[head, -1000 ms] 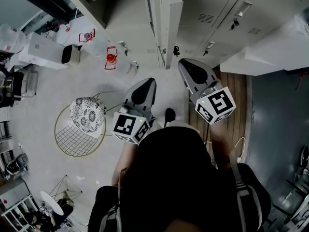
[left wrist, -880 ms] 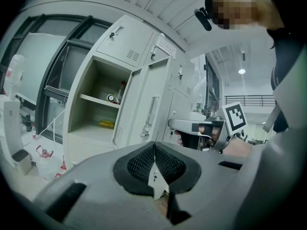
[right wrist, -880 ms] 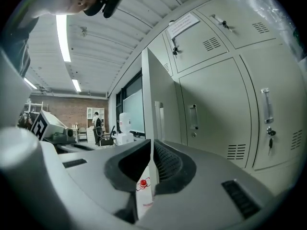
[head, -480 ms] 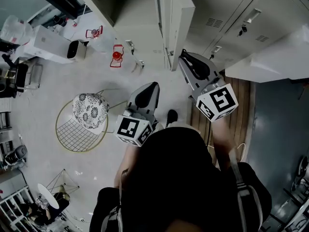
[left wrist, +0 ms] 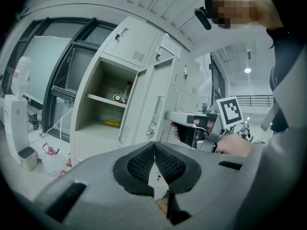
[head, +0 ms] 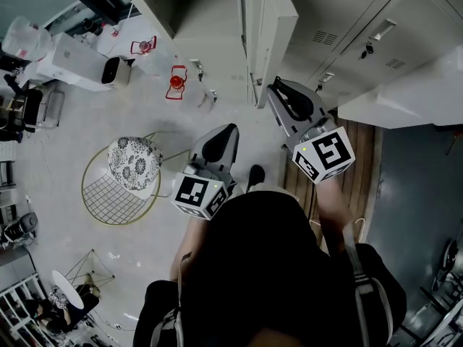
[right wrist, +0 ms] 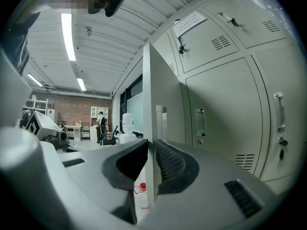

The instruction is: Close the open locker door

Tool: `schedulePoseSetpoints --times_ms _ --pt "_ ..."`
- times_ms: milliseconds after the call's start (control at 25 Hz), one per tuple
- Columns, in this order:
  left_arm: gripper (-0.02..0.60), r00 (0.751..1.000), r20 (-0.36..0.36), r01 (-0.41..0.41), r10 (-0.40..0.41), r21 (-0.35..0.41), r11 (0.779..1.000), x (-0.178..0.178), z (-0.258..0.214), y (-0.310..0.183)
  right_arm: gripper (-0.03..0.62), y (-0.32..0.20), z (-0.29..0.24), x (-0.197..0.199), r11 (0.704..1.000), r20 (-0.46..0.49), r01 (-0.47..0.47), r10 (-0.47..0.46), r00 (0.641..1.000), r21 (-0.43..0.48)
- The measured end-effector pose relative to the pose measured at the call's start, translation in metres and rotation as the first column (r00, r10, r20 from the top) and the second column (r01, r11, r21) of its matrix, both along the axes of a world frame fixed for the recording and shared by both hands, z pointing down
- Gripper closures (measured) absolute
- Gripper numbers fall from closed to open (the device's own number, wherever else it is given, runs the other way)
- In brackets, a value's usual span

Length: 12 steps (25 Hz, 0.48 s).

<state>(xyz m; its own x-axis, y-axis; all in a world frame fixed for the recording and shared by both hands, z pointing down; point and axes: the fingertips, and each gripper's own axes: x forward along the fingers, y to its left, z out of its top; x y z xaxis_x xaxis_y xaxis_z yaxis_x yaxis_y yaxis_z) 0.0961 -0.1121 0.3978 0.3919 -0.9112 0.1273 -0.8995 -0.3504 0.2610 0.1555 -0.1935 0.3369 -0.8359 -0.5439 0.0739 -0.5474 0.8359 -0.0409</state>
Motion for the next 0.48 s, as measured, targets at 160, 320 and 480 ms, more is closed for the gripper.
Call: schedulePoseSetpoints --times_ms 160,320,480 --pt "0.563 1.0 0.021 0.014 -0.014 -0.001 1.0 0.0 0.002 0.0 0.551 0.0 0.0 -0.003 1.0 0.006 0.023 -0.023 1.0 -0.005" --pt "0.563 0.999 0.025 0.036 -0.036 -0.009 0.999 0.0 0.006 0.005 0.551 0.002 0.001 -0.008 0.999 0.003 0.045 -0.045 0.999 -0.005" --pt "0.563 0.998 0.026 0.055 -0.055 -0.013 0.998 -0.002 0.008 0.01 0.551 0.004 0.001 -0.017 0.998 0.001 0.069 -0.069 0.998 -0.005"
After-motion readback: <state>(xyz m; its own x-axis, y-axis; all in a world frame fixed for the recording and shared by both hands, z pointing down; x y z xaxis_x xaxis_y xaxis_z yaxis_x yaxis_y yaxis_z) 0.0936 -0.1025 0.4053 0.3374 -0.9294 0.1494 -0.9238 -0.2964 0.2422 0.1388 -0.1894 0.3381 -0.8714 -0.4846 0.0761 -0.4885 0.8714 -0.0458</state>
